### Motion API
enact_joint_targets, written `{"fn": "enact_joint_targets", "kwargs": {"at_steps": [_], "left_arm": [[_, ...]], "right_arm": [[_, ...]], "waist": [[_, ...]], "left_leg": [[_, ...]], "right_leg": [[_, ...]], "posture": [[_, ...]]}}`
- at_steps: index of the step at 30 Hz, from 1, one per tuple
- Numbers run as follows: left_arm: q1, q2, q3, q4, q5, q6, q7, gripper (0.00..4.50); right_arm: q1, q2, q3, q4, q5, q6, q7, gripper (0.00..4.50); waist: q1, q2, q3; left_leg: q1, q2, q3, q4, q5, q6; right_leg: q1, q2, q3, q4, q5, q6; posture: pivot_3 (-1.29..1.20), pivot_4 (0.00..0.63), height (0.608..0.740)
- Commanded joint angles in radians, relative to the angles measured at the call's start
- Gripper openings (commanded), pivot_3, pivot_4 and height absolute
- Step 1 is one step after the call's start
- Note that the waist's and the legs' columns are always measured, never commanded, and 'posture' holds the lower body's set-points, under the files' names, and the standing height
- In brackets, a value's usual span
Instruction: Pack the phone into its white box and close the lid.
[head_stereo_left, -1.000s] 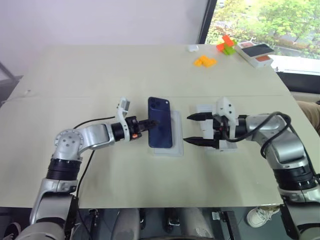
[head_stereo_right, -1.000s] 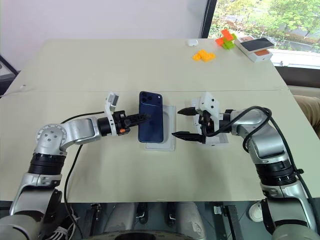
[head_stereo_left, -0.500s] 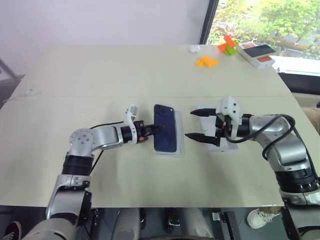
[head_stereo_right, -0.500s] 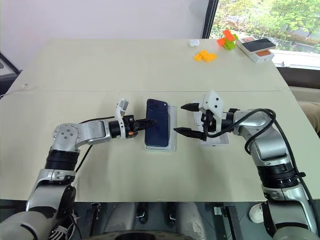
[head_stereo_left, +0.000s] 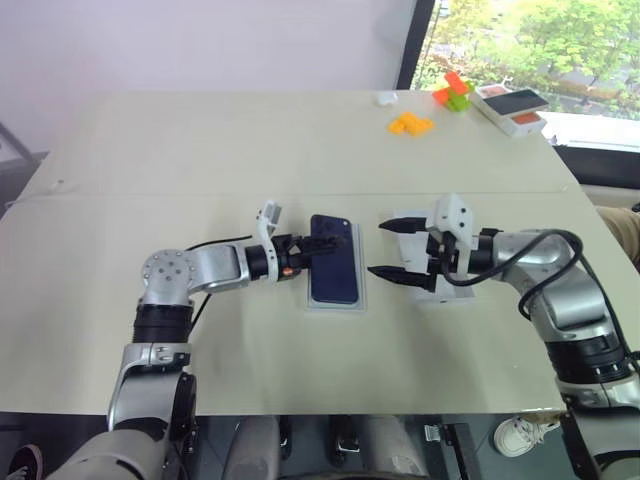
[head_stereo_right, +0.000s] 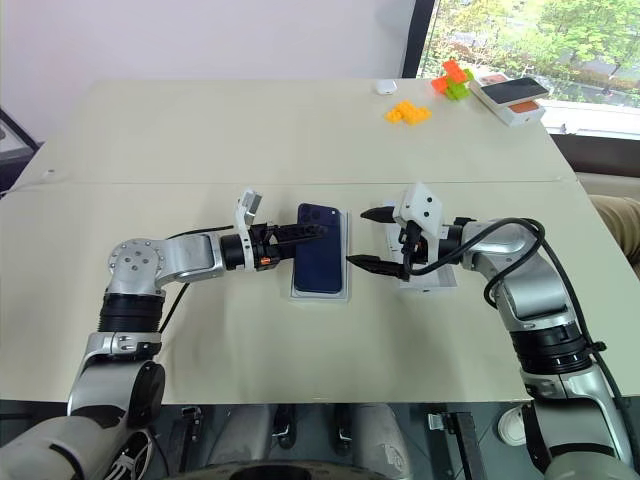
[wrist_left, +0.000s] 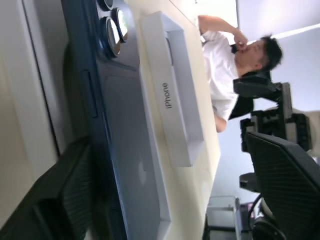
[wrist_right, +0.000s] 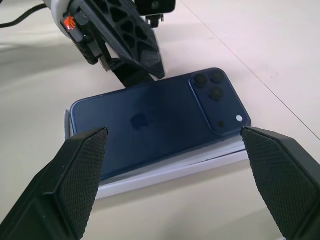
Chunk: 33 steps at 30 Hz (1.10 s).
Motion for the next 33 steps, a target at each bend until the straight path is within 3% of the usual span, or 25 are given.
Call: {"fn": "enact_joint_targets", "kwargs": {"at_steps": [1,9,16,24,33], "left_arm": [[-0.008,0.013,0.019,-0.043,0.018,0.026,0.011,4.30],[0.023,0.072,0.041,-0.170,-0.018,0.101,0.034,4.30],[0.021,0.117,0.010,-0.201,0.108,0.072,-0.037,4.30],[0.002,0.050,-0.010,-0.191,0.221,0.035,-0.107,4.30],[-0.017,0.058,-0.006,-0.148,0.364,-0.020,-0.185,4.30]], "right_arm": [[-0.023,0.002,-0.002,-0.007,-0.001,-0.026,0.002,4.50],[-0.044,0.014,0.015,0.004,-0.002,-0.027,0.002,4.50],[-0.062,0.034,0.024,0.006,-0.003,-0.024,-0.001,4.50],[-0.084,0.051,0.040,0.029,-0.019,-0.043,-0.005,4.50],[-0.101,0.069,0.037,0.057,-0.042,-0.061,-0.045,4.50]], "waist": [[0.001,0.000,0.000],[0.000,0.000,0.000],[0.001,0.000,0.000],[0.002,0.000,0.000],[0.001,0.000,0.000]], "left_leg": [[0.000,0.000,0.000,0.000,0.000,0.000],[0.000,0.000,0.000,0.000,0.002,-0.003],[0.000,0.000,0.000,0.000,0.002,-0.003],[-0.001,0.000,0.000,0.000,0.002,-0.003],[0.000,0.000,0.000,0.000,0.002,-0.004]], "right_leg": [[0.000,0.000,0.000,0.000,0.000,0.000],[0.000,0.000,0.000,0.000,0.000,0.000],[0.000,0.000,0.000,0.000,0.000,0.000],[0.000,-0.001,0.000,0.000,0.001,-0.001],[0.000,0.000,0.000,0.000,0.001,-0.001]], "posture": [[0.00,0.150,0.737],[0.00,0.150,0.737],[0.00,0.150,0.737],[0.00,0.150,0.737],[0.00,0.150,0.737]]}}
